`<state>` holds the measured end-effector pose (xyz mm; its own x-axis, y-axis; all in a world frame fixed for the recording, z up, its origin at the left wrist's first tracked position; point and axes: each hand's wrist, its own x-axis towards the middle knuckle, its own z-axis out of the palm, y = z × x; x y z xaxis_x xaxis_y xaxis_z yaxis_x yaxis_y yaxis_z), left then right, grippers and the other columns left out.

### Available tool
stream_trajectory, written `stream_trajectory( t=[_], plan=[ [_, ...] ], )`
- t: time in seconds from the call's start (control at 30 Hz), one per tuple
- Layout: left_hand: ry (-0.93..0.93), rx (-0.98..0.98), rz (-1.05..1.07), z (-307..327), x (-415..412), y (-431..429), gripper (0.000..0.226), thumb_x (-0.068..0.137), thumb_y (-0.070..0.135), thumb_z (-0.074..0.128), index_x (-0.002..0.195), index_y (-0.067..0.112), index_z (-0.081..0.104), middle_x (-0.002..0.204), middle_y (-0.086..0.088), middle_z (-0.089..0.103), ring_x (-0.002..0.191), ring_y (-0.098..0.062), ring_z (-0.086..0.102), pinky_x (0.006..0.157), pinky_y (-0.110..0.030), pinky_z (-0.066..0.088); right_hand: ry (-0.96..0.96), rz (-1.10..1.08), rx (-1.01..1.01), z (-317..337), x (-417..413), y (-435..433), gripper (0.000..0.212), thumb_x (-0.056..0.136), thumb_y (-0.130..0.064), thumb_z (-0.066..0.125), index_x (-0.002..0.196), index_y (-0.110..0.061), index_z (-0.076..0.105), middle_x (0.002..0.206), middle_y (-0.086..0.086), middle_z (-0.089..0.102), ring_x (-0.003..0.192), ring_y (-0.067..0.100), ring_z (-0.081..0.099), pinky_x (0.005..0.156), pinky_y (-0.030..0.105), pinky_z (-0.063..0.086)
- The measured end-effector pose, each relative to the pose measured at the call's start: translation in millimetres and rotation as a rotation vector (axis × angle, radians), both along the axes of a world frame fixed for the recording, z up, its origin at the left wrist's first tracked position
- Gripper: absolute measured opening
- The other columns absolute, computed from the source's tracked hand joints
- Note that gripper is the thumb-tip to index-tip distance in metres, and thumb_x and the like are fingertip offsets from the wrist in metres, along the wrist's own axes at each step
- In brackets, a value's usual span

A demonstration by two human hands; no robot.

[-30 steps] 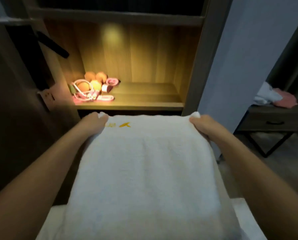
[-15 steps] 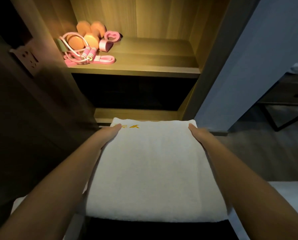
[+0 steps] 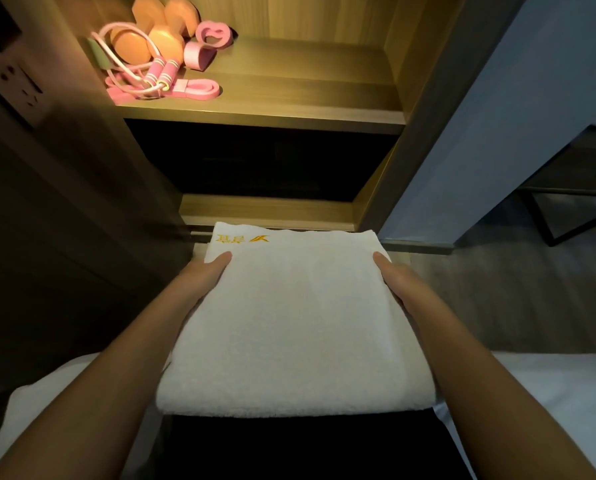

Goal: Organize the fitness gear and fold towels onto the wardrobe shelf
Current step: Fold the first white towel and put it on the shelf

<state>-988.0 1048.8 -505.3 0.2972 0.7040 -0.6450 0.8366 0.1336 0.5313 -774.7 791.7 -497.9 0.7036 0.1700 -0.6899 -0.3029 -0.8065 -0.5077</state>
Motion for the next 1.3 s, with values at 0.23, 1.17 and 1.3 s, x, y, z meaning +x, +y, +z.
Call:
stream_trajectory(
  t=[0.23,1.17,1.3],
  plan=[
    [-0.099,0.144,-0.018,10,2,0,0.055,0.092,0.049,0.057,0.124,0.005,0.059,0.117,-0.012,0.064,0.087,-0.026,0.057,0.075,-0.033,0.043,-0.132,-0.117,0.097,3,3,-6,0.054,0.095,-0.056,0.044,0.125,-0.013,0.055,0.123,0.012,0.061,0.103,0.032,0.061,0.093,0.049,0.05],
    [-0.131,0.06,-0.153,33,-66,-28,0.048,0.095,0.047,0.052,0.128,0.011,0.053,0.099,0.003,0.057,0.084,-0.012,0.054,0.071,-0.034,0.041,-0.124,0.091,0.095,36,-35,-51,0.063,0.095,-0.058,0.042,0.134,-0.009,0.05,0.129,0.015,0.057,0.106,0.029,0.055,0.084,0.04,0.043],
    [-0.111,-0.046,-0.127,34,-74,-36,0.049,0.096,0.047,0.051,0.129,0.011,0.052,0.11,-0.004,0.059,0.089,-0.018,0.056,0.077,-0.036,0.044,0.065,0.11,0.012,37,-45,-63,0.071,0.094,-0.061,0.04,0.139,-0.007,0.044,0.138,0.017,0.051,0.12,0.035,0.05,0.095,0.045,0.04]
  ],
)
